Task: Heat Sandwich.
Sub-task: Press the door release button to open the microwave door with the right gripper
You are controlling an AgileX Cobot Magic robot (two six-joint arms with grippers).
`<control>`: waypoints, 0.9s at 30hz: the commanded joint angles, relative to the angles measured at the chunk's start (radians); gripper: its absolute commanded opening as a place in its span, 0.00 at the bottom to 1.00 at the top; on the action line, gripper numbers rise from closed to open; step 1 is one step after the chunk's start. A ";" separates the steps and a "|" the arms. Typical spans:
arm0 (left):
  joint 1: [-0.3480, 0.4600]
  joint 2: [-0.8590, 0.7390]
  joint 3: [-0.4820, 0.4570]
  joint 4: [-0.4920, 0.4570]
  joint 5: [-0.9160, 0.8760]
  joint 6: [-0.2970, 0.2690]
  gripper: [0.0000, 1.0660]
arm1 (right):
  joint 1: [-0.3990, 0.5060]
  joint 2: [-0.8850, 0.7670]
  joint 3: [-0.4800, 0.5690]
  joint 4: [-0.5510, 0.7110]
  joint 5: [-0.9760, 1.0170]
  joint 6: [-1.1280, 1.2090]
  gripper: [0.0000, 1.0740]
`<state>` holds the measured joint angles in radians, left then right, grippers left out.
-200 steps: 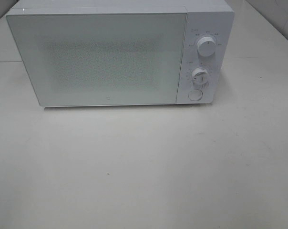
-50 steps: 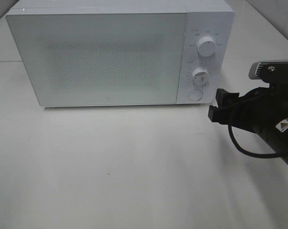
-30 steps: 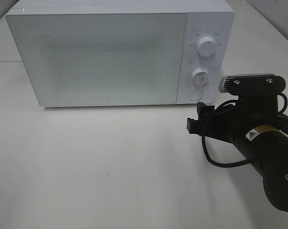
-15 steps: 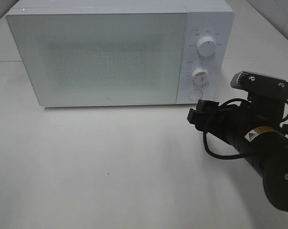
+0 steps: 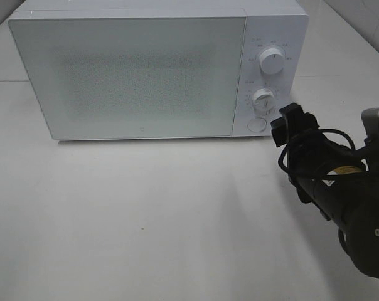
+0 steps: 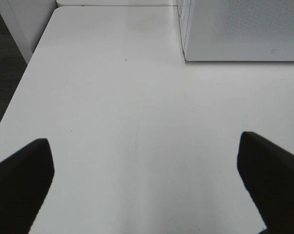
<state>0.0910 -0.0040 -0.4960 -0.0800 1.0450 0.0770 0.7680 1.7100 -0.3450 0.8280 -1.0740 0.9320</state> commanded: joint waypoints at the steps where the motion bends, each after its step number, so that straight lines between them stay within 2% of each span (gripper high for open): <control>1: 0.004 -0.028 0.003 -0.008 -0.008 -0.004 0.92 | 0.006 0.000 -0.008 0.000 -0.005 0.186 0.63; 4: 0.004 -0.028 0.003 -0.008 -0.008 -0.004 0.92 | 0.006 0.000 -0.008 0.000 -0.003 0.266 0.60; 7: 0.004 -0.028 0.003 -0.008 -0.008 -0.004 0.92 | 0.003 0.000 -0.008 0.000 0.006 0.368 0.48; 8: 0.004 -0.028 0.003 -0.008 -0.008 -0.004 0.92 | 0.003 0.000 -0.008 0.000 0.006 0.368 0.48; 9: 0.004 -0.028 0.003 -0.008 -0.008 -0.004 0.92 | 0.003 0.000 -0.008 0.002 0.006 0.377 0.43; 10: 0.004 -0.028 0.003 -0.008 -0.008 -0.004 0.92 | 0.003 0.000 -0.008 0.016 0.006 0.380 0.32; 12: 0.004 -0.028 0.003 -0.008 -0.008 -0.004 0.92 | 0.003 0.000 -0.008 0.024 0.016 0.380 0.21; 13: 0.004 -0.028 0.003 -0.008 -0.008 -0.004 0.92 | 0.003 0.000 -0.008 0.027 0.025 0.380 0.15; 14: 0.004 -0.028 0.003 -0.008 -0.008 -0.004 0.92 | 0.003 0.000 -0.008 0.027 0.025 0.380 0.15; 15: 0.004 -0.028 0.003 -0.008 -0.008 -0.004 0.92 | 0.003 0.000 -0.008 0.027 0.040 0.380 0.03; 16: 0.004 -0.028 0.003 -0.008 -0.008 -0.004 0.92 | 0.003 0.000 -0.008 0.027 0.043 0.380 0.00; 27: 0.004 -0.028 0.003 -0.008 -0.008 -0.004 0.92 | 0.003 0.013 -0.018 0.026 0.046 0.393 0.00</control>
<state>0.0910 -0.0040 -0.4960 -0.0800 1.0450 0.0770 0.7680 1.7160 -0.3490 0.8560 -1.0250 1.3240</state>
